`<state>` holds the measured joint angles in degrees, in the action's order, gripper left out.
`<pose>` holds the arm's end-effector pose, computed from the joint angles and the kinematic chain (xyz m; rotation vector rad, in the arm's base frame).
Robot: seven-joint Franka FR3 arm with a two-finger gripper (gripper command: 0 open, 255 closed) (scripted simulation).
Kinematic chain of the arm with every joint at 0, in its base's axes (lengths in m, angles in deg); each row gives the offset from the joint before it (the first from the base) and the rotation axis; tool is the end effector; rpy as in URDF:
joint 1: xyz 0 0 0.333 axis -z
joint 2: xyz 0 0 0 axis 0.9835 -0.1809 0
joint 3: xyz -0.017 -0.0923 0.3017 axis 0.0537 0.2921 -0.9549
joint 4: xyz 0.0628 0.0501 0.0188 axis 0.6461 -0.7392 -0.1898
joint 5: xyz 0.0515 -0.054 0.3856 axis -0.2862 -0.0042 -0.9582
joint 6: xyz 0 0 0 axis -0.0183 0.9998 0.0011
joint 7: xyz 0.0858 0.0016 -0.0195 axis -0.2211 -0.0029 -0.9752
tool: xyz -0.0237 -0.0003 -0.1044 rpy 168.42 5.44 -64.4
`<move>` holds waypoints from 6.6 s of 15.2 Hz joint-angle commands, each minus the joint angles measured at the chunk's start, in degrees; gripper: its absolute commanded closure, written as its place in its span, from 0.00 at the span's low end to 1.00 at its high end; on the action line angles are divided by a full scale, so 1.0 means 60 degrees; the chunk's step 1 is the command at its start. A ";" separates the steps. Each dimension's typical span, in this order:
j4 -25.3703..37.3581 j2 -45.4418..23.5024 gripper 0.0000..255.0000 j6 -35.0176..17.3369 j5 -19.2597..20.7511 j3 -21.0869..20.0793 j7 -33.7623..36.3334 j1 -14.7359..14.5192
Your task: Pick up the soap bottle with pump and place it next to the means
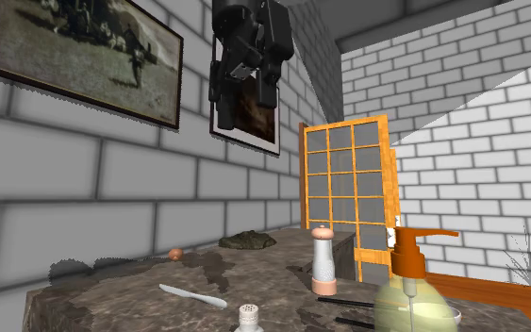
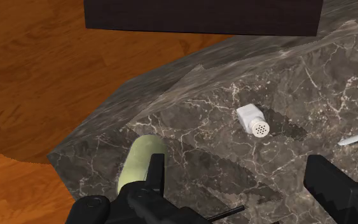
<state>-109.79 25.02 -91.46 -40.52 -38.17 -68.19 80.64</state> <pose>0.3276 -0.0184 0.5763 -3.1381 -0.0309 -0.0484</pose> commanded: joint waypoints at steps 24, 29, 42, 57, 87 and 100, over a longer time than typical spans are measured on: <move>0.2512 -0.6588 0.00 -0.2869 -0.0448 0.1394 -0.1486 0.0390; 0.2262 -0.6668 0.00 -0.3198 -0.0468 0.1391 -0.1500 0.0386; 0.2263 -0.6670 1.00 -0.3198 -0.0469 0.1392 -0.1501 0.0387; 0.3450 -0.6210 1.00 -0.1561 -0.0372 0.1371 -0.1382 0.0379; 0.7696 -0.6526 1.00 0.2372 -0.0419 0.1383 -0.1297 0.0380; 1.0603 -0.7449 1.00 0.4374 -0.0591 0.1463 -0.1348 0.0454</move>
<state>-47.50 -19.34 -66.21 -44.01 -29.45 -76.20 83.30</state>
